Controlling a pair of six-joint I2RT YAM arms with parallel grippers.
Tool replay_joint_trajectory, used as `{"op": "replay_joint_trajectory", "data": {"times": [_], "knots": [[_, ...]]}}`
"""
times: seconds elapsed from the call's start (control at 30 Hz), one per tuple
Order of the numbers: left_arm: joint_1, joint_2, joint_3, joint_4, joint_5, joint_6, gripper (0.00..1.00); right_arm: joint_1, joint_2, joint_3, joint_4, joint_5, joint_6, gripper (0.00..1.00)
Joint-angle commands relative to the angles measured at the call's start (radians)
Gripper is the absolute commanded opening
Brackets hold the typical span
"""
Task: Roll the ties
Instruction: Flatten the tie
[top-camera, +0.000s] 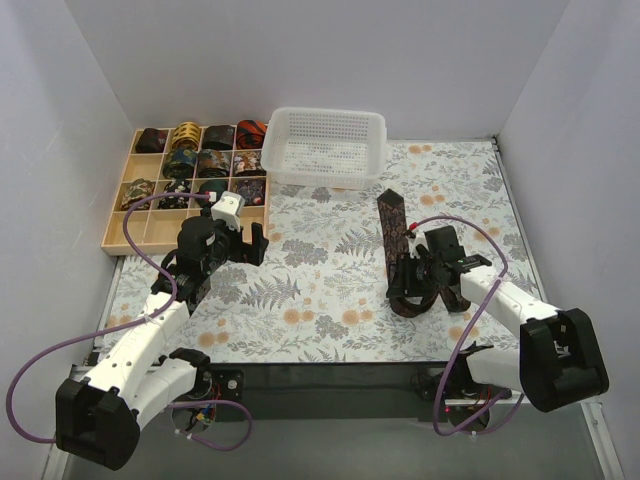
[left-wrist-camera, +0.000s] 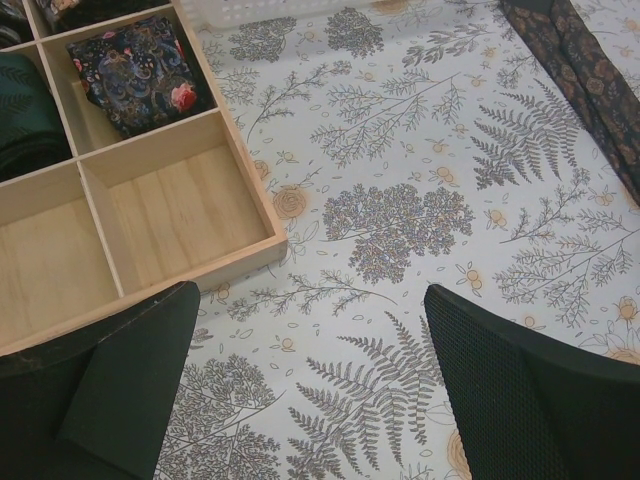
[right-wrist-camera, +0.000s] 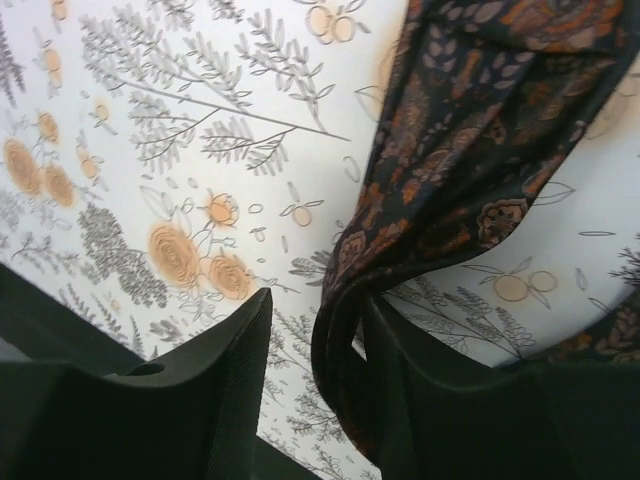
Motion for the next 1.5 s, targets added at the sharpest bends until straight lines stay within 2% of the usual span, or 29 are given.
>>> {"op": "replay_joint_trajectory", "data": {"times": [0.0, 0.1, 0.33, 0.47, 0.53, 0.57, 0.6, 0.63, 0.67, 0.77, 0.93, 0.97, 1.0, 1.03, 1.13, 1.17, 1.23, 1.37, 1.47], "knots": [[0.0, -0.021, -0.002, -0.004, 0.005, 0.008, 0.89, 0.008, 0.007, 0.041, 0.028, 0.107, 0.02, 0.42], [-0.002, -0.022, -0.004, -0.004, 0.005, 0.008, 0.89, 0.008, 0.013, 0.03, -0.001, 0.169, -0.006, 0.44], [-0.002, -0.013, -0.001, -0.006, 0.021, 0.01, 0.89, 0.011, 0.065, -0.017, 0.131, 0.032, 0.026, 0.43], [-0.002, -0.014, -0.002, -0.004, 0.018, 0.01, 0.89, 0.016, 0.135, -0.002, 0.197, -0.042, 0.06, 0.35], [-0.002, -0.016, -0.001, -0.004, 0.019, 0.011, 0.89, 0.015, 0.142, 0.013, 0.252, -0.073, 0.086, 0.24], [-0.002, -0.018, -0.001, -0.004, 0.018, 0.011, 0.89, 0.016, 0.132, 0.027, 0.277, -0.065, 0.101, 0.16], [-0.002, -0.016, -0.001, -0.004, 0.019, 0.013, 0.89, 0.016, 0.107, 0.044, 0.281, -0.011, 0.104, 0.12], [0.0, -0.018, -0.001, -0.004, 0.019, 0.013, 0.89, 0.013, 0.091, 0.091, 0.281, 0.028, 0.101, 0.04], [-0.002, -0.016, -0.001, -0.004, 0.021, 0.011, 0.89, 0.008, 0.079, 0.117, 0.281, 0.065, 0.085, 0.01], [-0.002, -0.016, -0.001, -0.004, 0.022, 0.011, 0.89, -0.053, 0.05, 0.231, 0.291, 0.175, 0.048, 0.01], [0.0, -0.022, -0.002, -0.004, 0.022, 0.014, 0.89, -0.232, 0.089, 0.334, 0.334, 0.31, 0.046, 0.01], [0.0, -0.024, -0.001, -0.004, 0.018, 0.014, 0.89, -0.257, 0.103, 0.346, 0.375, 0.329, 0.051, 0.03], [-0.002, -0.025, -0.001, -0.006, 0.018, 0.014, 0.89, -0.298, 0.14, 0.352, 0.378, 0.359, 0.061, 0.1], [0.0, -0.027, -0.001, -0.006, 0.018, 0.013, 0.89, -0.308, 0.157, 0.36, 0.373, 0.36, 0.069, 0.27], [0.0, -0.025, -0.002, -0.004, 0.024, 0.013, 0.89, -0.354, 0.165, 0.381, 0.292, 0.388, 0.049, 0.57], [-0.002, -0.025, -0.002, -0.004, 0.025, 0.011, 0.89, -0.352, 0.152, 0.378, 0.248, 0.39, 0.042, 0.62], [-0.002, -0.022, -0.001, -0.002, 0.032, 0.011, 0.89, -0.354, 0.11, 0.355, 0.187, 0.393, 0.028, 0.67], [-0.002, -0.022, -0.001, -0.004, 0.044, 0.008, 0.89, -0.352, -0.01, 0.234, 0.038, 0.41, 0.026, 0.7], [-0.002, -0.018, -0.001, -0.004, 0.05, 0.007, 0.89, -0.352, -0.1, 0.129, -0.014, 0.489, 0.054, 0.74]]}}
